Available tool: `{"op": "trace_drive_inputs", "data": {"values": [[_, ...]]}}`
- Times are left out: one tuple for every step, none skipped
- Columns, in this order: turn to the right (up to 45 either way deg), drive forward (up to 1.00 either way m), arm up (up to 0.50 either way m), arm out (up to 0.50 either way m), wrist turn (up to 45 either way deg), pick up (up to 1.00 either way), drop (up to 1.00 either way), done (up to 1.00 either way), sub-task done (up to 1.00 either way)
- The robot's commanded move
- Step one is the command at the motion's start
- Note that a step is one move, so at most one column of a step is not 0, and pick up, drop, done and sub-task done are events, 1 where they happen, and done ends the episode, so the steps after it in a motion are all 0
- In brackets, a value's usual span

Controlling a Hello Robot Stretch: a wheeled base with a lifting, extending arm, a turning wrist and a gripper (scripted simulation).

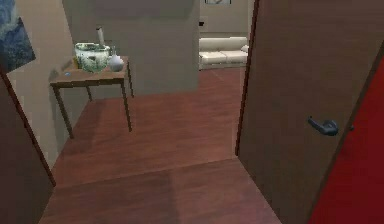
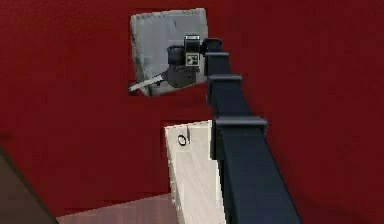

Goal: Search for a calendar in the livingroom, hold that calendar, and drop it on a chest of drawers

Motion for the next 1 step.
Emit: {"op": "trace_drive_inputs", "data": {"values": [[0.0,0.0,0.0,0.0,45.0,0.0,0.0,0.0,0.0]]}}
